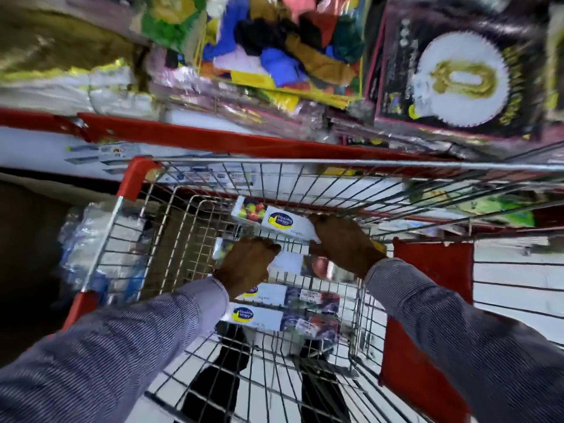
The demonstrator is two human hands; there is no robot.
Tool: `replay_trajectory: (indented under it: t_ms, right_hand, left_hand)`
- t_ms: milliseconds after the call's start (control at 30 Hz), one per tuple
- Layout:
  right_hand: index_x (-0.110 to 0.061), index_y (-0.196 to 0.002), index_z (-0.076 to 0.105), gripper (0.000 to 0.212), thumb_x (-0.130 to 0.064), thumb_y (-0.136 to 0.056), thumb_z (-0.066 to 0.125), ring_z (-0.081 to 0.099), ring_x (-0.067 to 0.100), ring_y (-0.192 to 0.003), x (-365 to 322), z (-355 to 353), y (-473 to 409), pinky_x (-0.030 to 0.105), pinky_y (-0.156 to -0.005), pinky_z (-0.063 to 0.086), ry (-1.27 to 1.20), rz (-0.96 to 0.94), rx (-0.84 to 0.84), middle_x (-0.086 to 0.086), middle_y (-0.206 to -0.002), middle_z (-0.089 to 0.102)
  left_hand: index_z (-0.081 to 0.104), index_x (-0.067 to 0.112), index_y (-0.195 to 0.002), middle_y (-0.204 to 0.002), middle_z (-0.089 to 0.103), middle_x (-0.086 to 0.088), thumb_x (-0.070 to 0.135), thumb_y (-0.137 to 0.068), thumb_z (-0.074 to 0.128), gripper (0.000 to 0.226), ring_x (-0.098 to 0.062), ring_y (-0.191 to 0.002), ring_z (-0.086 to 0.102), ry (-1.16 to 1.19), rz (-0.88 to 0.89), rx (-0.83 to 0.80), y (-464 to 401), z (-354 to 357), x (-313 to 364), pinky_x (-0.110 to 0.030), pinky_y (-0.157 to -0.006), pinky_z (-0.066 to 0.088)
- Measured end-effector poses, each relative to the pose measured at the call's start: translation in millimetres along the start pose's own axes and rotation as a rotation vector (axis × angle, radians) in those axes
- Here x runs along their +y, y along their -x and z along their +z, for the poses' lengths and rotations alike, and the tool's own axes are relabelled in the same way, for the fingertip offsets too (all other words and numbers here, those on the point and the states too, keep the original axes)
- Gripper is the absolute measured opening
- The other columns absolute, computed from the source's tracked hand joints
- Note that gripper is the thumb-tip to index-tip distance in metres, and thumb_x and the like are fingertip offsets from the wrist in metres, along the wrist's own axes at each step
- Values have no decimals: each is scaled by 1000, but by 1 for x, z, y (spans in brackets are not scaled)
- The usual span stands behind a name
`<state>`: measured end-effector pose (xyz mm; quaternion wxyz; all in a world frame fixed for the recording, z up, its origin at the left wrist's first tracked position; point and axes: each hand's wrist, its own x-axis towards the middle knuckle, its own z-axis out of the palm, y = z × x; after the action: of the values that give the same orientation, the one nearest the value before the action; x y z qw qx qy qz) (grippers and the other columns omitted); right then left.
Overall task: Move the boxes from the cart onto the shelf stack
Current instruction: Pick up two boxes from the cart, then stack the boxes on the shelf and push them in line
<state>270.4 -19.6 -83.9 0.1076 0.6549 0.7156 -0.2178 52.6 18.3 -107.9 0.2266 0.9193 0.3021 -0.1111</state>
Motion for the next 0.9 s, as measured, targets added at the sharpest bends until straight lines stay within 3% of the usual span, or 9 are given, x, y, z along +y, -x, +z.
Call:
replay_trajectory:
  t_ms: [133, 233, 300, 400, 500, 600, 667, 767, 900]
  right_hand:
    - [-7, -143, 38, 61, -37, -93, 56, 59, 37, -115, -14, -75, 33, 43, -93, 49, 35, -76, 39, 20, -127, 61]
    - [-10, -139, 42, 59, -39, -91, 60, 59, 37, -114, -25, -149, 62, 42, -91, 50, 2, -134, 93, 18, -124, 61]
    - [-15, -132, 49, 54, -45, -89, 62, 62, 33, -109, -36, -207, 89, 37, -84, 51, 31, -191, 190, 14, -119, 65]
    - [-21, -125, 53, 43, -41, -88, 63, 63, 27, -96, -51, -291, 125, 28, -66, 35, 4, -227, 267, 5, -107, 68]
    - [-22, -116, 57, 33, -38, -88, 64, 59, 18, -78, -66, -379, 166, 29, -59, 34, 30, -229, 350, -4, -88, 60]
    - [-18, -113, 62, 31, -38, -90, 64, 48, 6, -65, -73, -449, 198, 33, -56, 34, 65, -222, 429, -2, -85, 56]
    - [-17, -115, 62, 31, -36, -90, 64, 49, 6, -70, -73, -480, 213, 33, -64, 38, 80, -229, 487, 3, -93, 56]
    - [-11, -111, 61, 33, -34, -88, 67, 55, 27, -95, -66, -517, 222, 35, -77, 43, 134, -221, 575, 10, -104, 55]
    - [-8, -114, 61, 34, -31, -89, 67, 54, 29, -103, -45, -545, 204, 34, -84, 44, 145, -134, 597, 14, -113, 55]
  left_hand:
    - [71, 2, -109, -98, 76, -20, 8, -52, 88, 60, -37, -82, 73, 33, 6, 98, 39, -79, 23, -46, -64, 63]
    - [77, 18, -90, -72, 77, -4, 24, -37, 87, 54, -29, -62, 73, -91, -48, 155, 70, -160, 45, -32, -45, 57]
    - [75, 24, -92, -77, 78, -1, 36, -41, 77, 53, -28, -71, 73, -132, -84, 220, 97, -218, 66, -32, -53, 57]
    - [71, 34, -104, -93, 78, 2, 49, -48, 67, 58, -25, -88, 71, -150, -128, 345, 122, -289, 92, -35, -66, 55]
    - [74, 35, -95, -78, 77, 2, 45, -42, 73, 54, -23, -74, 72, -179, -85, 525, 151, -367, 125, -28, -55, 55]
    - [70, 43, -107, -93, 76, 5, 46, -51, 75, 55, -20, -90, 69, -179, -82, 514, 165, -431, 148, -29, -68, 53]
    - [66, 49, -109, -102, 74, 10, 52, -52, 73, 57, -16, -98, 66, -172, -60, 524, 166, -461, 156, -30, -74, 53]
    - [59, 58, -108, -98, 75, 16, 56, -52, 72, 57, -9, -93, 65, -169, -18, 570, 160, -502, 167, -26, -68, 49]
    - [63, 55, -106, -92, 77, 16, 49, -52, 74, 55, -8, -87, 68, -167, -19, 571, 141, -535, 176, -25, -69, 52]
